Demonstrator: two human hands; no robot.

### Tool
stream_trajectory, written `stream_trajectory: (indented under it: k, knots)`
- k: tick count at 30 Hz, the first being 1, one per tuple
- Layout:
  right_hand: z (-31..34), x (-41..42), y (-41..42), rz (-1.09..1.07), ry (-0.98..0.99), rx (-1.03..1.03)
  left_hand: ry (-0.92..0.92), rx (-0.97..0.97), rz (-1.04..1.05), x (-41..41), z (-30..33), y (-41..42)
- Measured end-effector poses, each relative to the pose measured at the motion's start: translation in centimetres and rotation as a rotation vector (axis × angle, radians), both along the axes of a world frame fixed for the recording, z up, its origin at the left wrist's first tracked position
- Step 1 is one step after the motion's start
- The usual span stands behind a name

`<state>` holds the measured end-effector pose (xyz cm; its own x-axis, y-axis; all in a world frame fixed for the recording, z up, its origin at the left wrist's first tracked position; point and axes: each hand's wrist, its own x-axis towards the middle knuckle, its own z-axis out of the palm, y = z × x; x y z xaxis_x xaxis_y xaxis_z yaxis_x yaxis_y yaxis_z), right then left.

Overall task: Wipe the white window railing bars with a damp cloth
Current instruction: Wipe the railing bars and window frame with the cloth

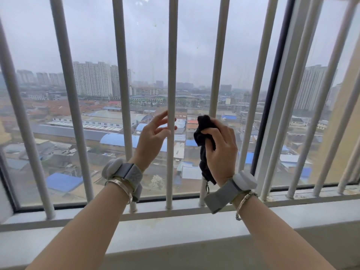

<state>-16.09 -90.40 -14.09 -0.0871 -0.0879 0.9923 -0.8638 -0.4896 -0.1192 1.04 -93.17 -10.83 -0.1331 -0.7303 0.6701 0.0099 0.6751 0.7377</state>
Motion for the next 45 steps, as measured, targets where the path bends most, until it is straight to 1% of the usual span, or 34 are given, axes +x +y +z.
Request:
stream_trajectory:
  k: [1,4,8,11,13,15,19,21,22,23,26,27,28,31,32,33,35,37,42,45]
  knots:
    - [0.4,0.2,0.3,0.018,0.03,0.007,-0.033,-0.016,0.019,0.3,0.2,0.0]
    - [2.9,1.5,0.8,0.046,0.122,0.069,-0.096,-0.129,0.166,1.6,0.2,-0.1]
    - [6.7,2.9,-0.1,-0.01,0.284,0.046,-0.13,-0.167,0.245,3.1,-0.5,-0.3]
    - [7.8,4.2,-1.3,-0.103,0.407,0.085,-0.18,-0.206,0.257,3.7,-0.9,-0.5]
    - [6.8,4.4,-1.9,-0.176,0.538,0.085,-0.182,-0.234,0.262,3.7,-1.1,-0.4]
    - [4.2,4.4,-2.1,-0.228,0.686,0.083,-0.18,-0.247,0.263,4.0,-1.3,-0.3]
    - [-1.8,3.9,-0.9,-0.21,0.879,0.165,-0.206,-0.255,0.269,4.3,-1.6,-0.2]
    - [-2.2,3.6,-0.5,-0.231,0.992,0.197,-0.224,-0.248,0.269,4.4,-1.6,-0.1]
    - [-1.5,3.6,-0.5,-0.24,1.001,0.19,-0.224,-0.243,0.268,4.4,-1.6,-0.1]
    - [-0.5,3.6,-0.5,-0.251,0.963,0.178,-0.222,-0.239,0.265,4.4,-1.5,-0.1]
    - [2.6,4.0,-0.8,-0.276,0.745,0.13,-0.211,-0.229,0.264,4.2,-1.3,-0.2]
    - [2.6,4.1,-0.9,-0.272,0.721,0.124,-0.204,-0.22,0.259,4.1,-1.3,-0.1]
    - [2.1,4.1,-1.0,-0.255,0.731,0.119,-0.199,-0.212,0.254,4.1,-1.3,-0.2]
    - [-0.7,3.3,-0.3,-0.175,0.856,0.177,-0.181,-0.182,0.225,3.8,-0.6,-0.3]
    - [-1.0,2.8,0.2,-0.143,0.841,0.199,-0.178,-0.179,0.212,3.5,-0.1,-0.3]
    - [-0.9,2.2,0.8,-0.106,0.766,0.207,-0.176,-0.176,0.194,3.1,0.6,-0.3]
    - [0.4,0.9,1.9,-0.046,0.549,0.182,-0.173,-0.172,0.168,2.2,2.1,-0.5]
    - [2.0,-0.6,2.9,-0.048,0.399,0.143,-0.171,-0.161,0.15,1.2,3.7,-0.6]
    - [4.2,-3.3,2.8,-0.149,0.245,0.151,-0.107,-0.13,0.13,-1.7,7.5,-0.3]
    - [3.2,-3.3,1.2,-0.164,0.285,0.196,-0.06,-0.13,0.183,-2.6,8.2,-0.5]
